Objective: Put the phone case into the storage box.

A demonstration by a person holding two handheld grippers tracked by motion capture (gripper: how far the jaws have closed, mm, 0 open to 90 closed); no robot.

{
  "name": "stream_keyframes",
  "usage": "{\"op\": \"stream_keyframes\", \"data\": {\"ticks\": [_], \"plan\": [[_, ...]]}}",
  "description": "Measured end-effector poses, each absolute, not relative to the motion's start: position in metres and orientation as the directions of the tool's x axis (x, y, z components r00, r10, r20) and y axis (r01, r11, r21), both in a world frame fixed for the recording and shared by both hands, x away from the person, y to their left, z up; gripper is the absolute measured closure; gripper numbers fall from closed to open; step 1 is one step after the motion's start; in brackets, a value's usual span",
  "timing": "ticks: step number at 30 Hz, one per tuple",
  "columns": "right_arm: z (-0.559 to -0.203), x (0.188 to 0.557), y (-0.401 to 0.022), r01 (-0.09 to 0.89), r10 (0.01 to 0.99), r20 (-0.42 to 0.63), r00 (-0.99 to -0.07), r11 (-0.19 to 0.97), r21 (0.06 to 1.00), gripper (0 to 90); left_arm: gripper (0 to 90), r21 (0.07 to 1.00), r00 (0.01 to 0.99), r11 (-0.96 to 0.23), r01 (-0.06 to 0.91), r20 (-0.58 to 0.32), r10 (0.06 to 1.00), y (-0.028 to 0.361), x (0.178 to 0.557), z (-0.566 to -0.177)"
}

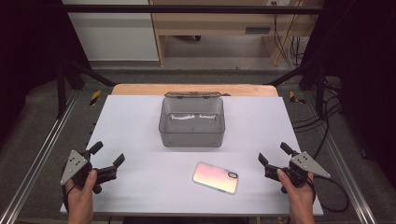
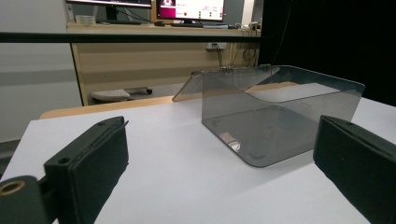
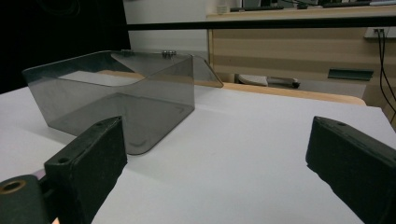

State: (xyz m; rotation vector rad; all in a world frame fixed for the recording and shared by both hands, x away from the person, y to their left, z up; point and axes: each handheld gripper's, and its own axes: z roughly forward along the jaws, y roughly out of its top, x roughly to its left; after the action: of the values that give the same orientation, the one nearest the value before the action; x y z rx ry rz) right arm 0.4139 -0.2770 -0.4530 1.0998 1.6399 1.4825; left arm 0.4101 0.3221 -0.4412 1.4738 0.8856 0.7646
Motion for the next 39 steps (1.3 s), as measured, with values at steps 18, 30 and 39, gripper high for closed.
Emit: {"op": "stream_keyframes", "data": {"ticks": [18,30,39], "plan": [[-0.454,0.419,-0.272,0.248,0.934,0.095,-0.344,-0.008,0.969,3.7,2.8,0.993,0.471,0.013,0.118,-0.068,0.88,0.325,0.415,-0.444],[-0.452,0.424,-0.239,0.288,0.907,0.094,-0.411,0.031,0.957,3.5,2.8,0.99,0.458,0.011,0.139,-0.074,0.886,0.324,0.416,-0.445],[-0.458,0.424,-0.209,0.346,0.813,0.046,-0.58,0.195,0.918,4.4,2.8,0.99,0.459,0.012,0.143,-0.077,0.885,0.324,0.416,-0.445]]}}
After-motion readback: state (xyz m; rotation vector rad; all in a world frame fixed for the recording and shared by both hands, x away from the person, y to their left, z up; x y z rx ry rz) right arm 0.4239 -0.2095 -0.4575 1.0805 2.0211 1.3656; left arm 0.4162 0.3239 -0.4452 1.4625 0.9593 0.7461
